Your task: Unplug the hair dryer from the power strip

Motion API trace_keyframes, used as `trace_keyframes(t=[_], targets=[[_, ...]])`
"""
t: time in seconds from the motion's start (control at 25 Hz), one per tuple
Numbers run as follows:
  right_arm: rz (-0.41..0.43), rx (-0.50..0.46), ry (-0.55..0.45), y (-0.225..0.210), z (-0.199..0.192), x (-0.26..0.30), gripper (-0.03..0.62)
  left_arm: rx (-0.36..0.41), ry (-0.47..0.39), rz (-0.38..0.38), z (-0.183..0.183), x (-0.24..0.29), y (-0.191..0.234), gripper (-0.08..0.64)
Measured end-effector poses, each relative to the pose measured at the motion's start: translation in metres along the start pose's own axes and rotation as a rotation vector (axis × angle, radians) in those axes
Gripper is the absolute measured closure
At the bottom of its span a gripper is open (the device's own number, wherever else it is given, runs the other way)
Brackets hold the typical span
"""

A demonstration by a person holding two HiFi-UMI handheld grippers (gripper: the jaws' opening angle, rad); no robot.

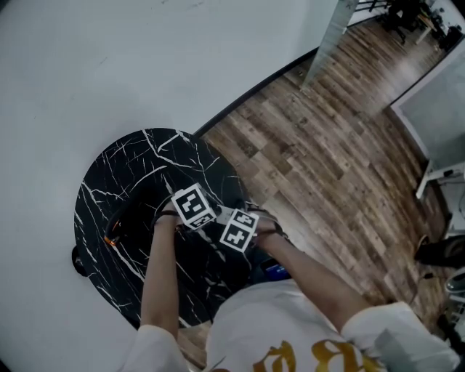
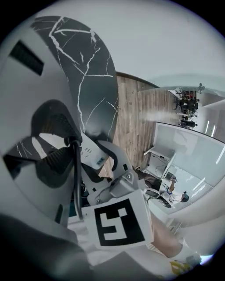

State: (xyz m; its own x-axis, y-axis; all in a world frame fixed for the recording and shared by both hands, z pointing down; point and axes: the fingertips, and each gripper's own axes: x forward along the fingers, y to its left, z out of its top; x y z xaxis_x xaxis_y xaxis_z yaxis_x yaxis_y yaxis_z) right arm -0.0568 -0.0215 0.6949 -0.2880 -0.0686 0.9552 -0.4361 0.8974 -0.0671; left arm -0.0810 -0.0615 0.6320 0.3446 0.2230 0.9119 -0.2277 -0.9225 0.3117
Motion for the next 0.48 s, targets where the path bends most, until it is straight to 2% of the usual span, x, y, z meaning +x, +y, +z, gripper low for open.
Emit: trace_keyframes(t=[0.16,0.24,0.32,0.44,0.48], targets=[[0.003,0.004,-0.003,0.001,-0.003,-0.001,0.324,0.039,-0.003,0.16,-0.006,0.005,-0.01,0.499],[0.0,-0.002,0.0,0.0,-0.004,-0.002,0.324,0.03,-0.01,0.194,-0.008,0.008,-0.01,0.499],[-0.004,-0.02,-0.001,0.0,-0.004,-0.003,0.324,-0.001,-0.027,0.157,-0.007,0.004,-0.004,0.499],[-0.004,-0.009,-0.01,0.003,-0.004,-0.002,0.324,-0.064,-0.057,0.004,-0.002,-0.001,0.0,0.494],[-0.002,-0.001,-0.006,0.003,-0.005,-0.002,0.324,-0.068,-0.057,-0.026,-0.001,0.0,-0.001,0.494]])
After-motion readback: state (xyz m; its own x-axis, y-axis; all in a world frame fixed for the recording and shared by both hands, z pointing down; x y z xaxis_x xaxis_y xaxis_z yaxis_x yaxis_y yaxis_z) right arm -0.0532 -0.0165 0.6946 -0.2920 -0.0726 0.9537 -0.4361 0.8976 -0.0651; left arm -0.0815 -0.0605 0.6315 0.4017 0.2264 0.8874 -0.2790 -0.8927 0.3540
